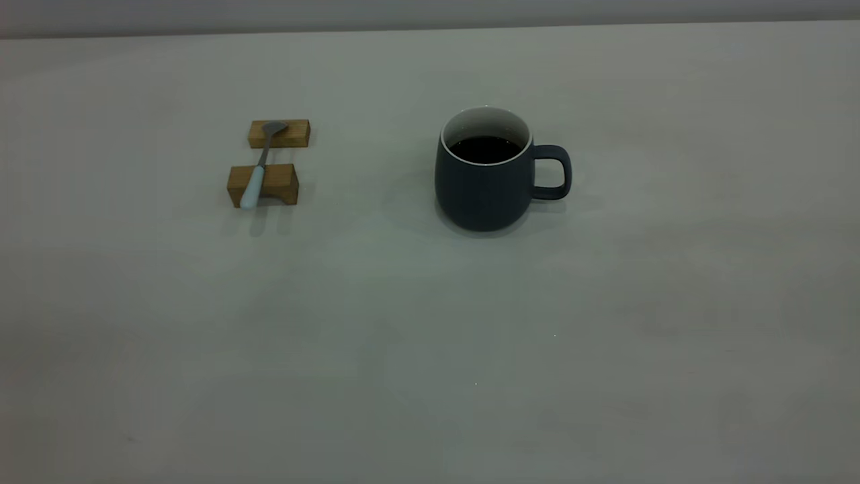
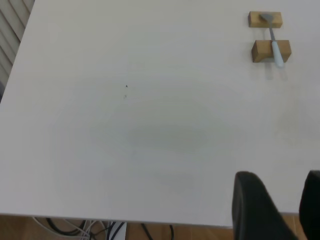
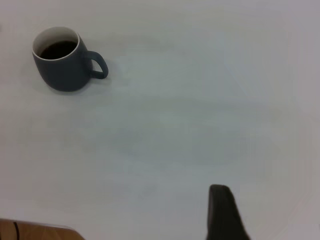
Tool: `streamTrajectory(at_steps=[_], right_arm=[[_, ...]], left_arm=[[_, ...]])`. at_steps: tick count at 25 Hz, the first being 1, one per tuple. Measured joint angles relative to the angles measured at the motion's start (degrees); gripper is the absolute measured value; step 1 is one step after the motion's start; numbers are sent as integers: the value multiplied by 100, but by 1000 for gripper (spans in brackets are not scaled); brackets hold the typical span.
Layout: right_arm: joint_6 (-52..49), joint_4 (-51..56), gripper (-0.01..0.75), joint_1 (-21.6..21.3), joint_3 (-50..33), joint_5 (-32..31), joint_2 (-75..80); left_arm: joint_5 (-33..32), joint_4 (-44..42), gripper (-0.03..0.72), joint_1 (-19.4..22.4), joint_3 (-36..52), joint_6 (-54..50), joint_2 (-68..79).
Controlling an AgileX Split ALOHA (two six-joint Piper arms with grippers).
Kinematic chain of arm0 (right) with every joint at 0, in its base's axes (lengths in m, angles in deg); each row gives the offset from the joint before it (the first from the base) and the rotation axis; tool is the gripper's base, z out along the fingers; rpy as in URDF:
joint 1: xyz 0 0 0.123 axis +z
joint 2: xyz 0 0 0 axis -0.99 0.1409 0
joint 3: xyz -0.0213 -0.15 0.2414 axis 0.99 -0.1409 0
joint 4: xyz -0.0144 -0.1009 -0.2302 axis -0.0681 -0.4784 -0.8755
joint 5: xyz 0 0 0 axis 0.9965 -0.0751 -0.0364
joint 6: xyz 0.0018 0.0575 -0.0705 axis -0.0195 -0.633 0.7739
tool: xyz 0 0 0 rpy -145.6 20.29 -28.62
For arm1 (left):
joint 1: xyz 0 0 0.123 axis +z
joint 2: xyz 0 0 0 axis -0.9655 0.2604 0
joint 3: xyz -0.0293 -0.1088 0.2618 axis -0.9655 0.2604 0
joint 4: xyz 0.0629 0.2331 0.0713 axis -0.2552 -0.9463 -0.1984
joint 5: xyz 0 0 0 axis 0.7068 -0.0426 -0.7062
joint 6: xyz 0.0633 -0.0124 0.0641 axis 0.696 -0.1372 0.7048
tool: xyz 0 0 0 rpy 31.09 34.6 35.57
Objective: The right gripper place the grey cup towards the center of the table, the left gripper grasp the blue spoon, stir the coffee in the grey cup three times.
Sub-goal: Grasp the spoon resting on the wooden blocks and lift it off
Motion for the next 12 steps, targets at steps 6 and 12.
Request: streamTrajectory(at_steps=[6, 12], right_arm=[[-19, 1, 368, 0, 0, 0, 0], [-19, 1, 270, 0, 0, 0, 0]], left_arm=[[0, 0, 306, 0, 0, 0, 0], [0, 0, 306, 0, 0, 0, 0]])
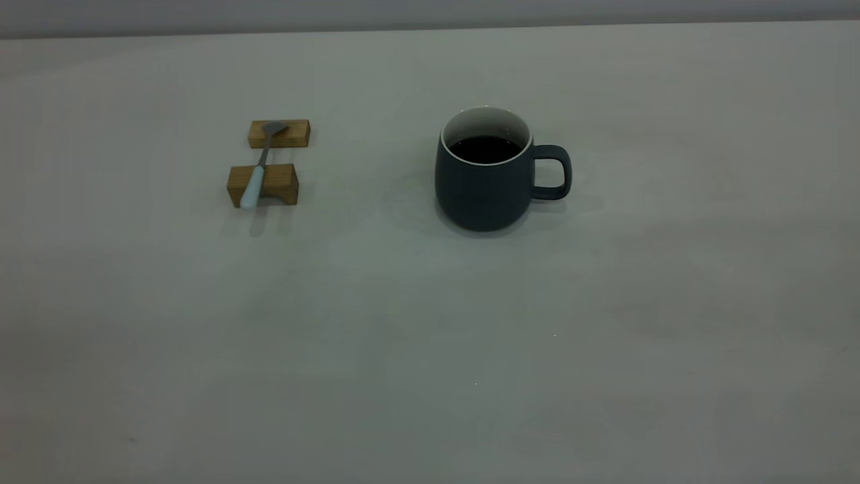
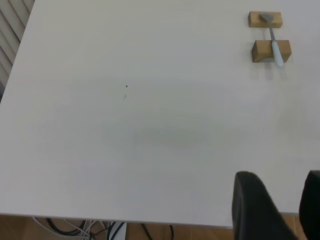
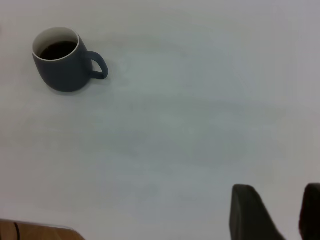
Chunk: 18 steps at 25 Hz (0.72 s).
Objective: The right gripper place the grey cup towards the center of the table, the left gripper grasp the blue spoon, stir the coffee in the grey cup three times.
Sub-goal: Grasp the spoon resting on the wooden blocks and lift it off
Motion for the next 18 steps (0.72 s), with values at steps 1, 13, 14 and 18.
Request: streamTrajectory(at_steps=[1, 13, 14, 18], right_arm=[[0, 0, 257, 0, 0, 0, 0], [0, 0, 214, 0, 0, 0, 0], [0, 0, 217, 0, 0, 0, 0], [0, 0, 217, 0, 0, 0, 0]], left_arm=[[0, 0, 306, 0, 0, 0, 0], [688, -65, 455, 0, -354, -173, 1141], [887, -91, 493, 0, -456, -120, 1540], [1642, -113, 603, 0, -930, -114, 3440]])
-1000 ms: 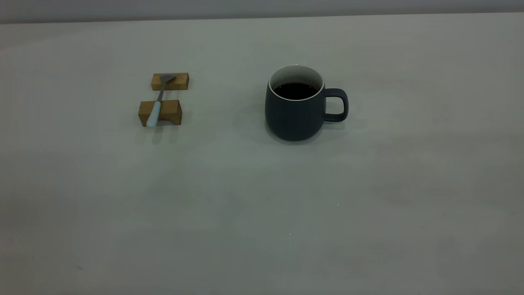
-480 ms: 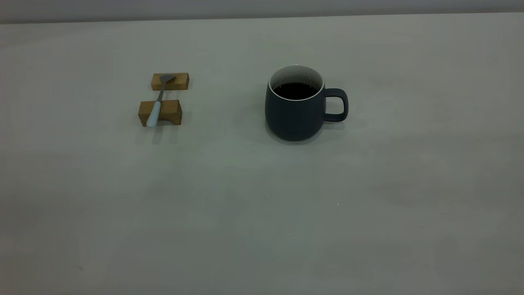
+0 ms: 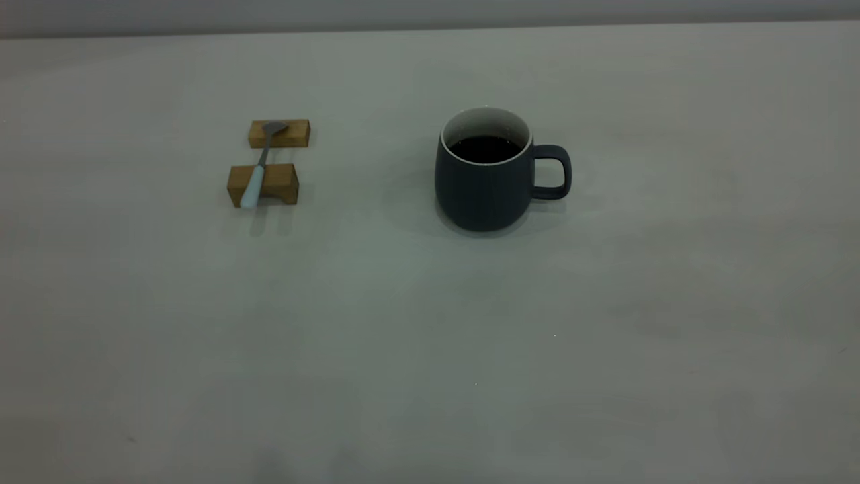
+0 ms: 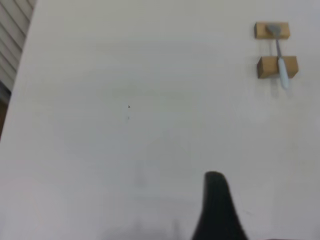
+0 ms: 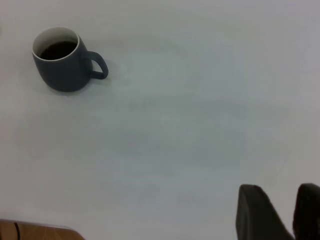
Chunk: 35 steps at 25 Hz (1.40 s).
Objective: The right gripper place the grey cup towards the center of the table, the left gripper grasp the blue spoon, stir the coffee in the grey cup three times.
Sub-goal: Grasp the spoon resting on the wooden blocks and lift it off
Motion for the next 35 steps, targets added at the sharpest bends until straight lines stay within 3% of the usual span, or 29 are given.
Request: streamTrajectory(at_steps=[7, 16, 23, 35], right_arm=[[0, 0, 225, 0, 0, 0, 0], [-11, -2, 235, 0, 0, 0, 0], [-11, -2, 236, 0, 0, 0, 0], [-11, -7, 237, 0, 0, 0, 0]], left_arm=[[933, 276, 627, -22, -1104, 88, 3442], [1259, 939, 627, -723, -2778, 375, 6800], [1667, 970, 625, -1077, -3135, -101, 8237], [2738, 1275, 612, -1253, -3171, -232, 9337]])
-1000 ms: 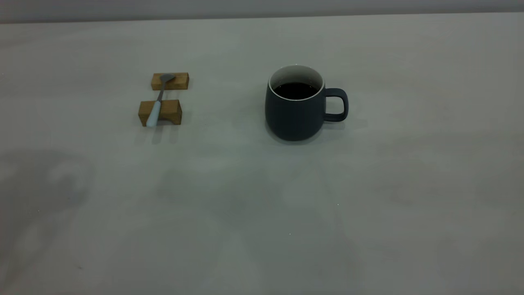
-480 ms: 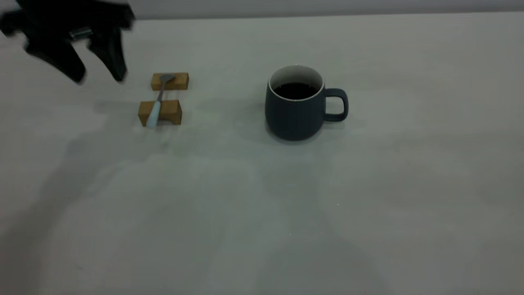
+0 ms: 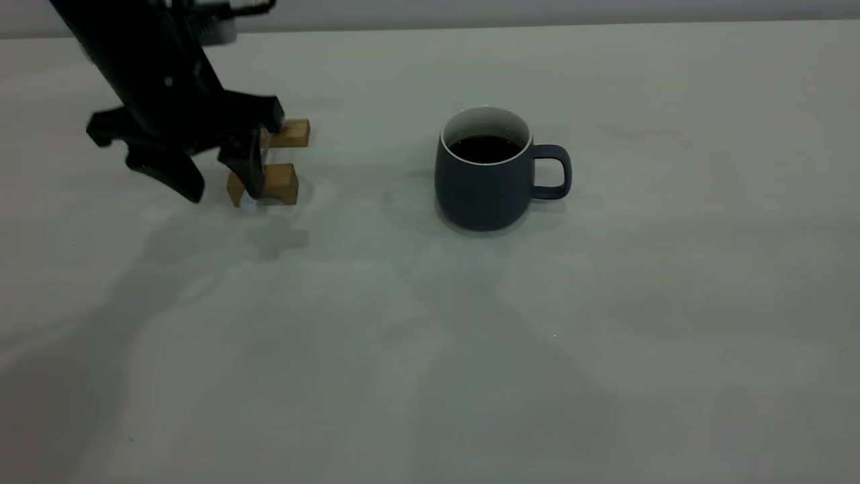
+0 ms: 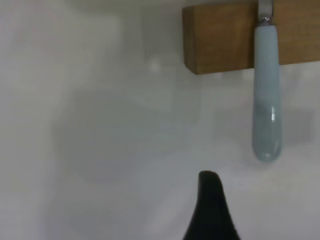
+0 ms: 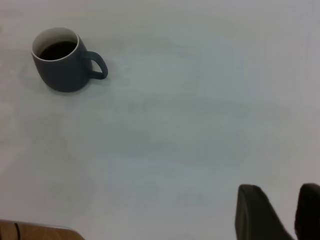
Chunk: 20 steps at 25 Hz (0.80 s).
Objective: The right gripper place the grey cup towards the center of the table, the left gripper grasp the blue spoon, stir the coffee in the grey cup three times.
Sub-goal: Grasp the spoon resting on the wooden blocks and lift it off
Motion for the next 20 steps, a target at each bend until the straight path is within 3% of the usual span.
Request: streamTrajectory(at_steps=[12, 15, 20], right_arm=[[0, 0, 237, 0, 0, 0, 0], [0, 0, 237, 0, 0, 0, 0], [0, 0, 237, 0, 0, 0, 0]], left_arm=[[727, 204, 538, -33, -108, 15, 603], [833, 253, 443, -76, -123, 22, 609], [864, 277, 160, -88, -123, 28, 609]])
